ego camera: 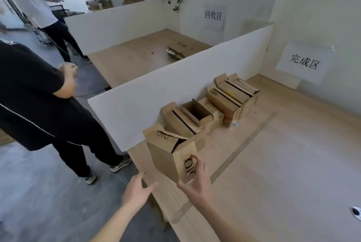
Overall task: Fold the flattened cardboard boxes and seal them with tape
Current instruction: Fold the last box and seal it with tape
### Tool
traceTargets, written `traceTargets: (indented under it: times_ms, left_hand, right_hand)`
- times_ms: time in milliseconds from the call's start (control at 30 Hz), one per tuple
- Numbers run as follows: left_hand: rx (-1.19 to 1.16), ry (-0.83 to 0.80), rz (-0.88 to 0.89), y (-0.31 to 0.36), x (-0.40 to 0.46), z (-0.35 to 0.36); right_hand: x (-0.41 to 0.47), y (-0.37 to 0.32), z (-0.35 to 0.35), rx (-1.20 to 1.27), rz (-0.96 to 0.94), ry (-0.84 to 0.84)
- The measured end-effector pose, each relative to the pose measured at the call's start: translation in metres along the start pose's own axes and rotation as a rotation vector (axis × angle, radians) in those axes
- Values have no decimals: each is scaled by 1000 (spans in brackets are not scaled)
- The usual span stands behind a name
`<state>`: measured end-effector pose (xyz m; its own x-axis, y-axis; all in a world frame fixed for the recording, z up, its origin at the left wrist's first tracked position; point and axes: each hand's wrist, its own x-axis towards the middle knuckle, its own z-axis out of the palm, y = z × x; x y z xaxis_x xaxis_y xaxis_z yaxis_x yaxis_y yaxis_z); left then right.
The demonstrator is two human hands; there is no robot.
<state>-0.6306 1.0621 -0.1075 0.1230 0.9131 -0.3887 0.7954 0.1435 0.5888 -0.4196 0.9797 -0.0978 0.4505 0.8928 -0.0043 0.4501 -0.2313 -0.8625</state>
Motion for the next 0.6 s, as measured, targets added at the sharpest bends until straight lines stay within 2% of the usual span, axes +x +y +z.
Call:
traceTargets:
  times_ms: [200,433,600]
  left_hand:
    - [21,-98,-10,-38,53,3]
    - [77,-254,8,-84,107,-1]
    - [159,-324,63,-94,140,-4]
  right_hand:
    - [19,23,55,11,86,53]
    - [35,47,115,-4,235,190]
    - [53,58,140,-79,411,105]
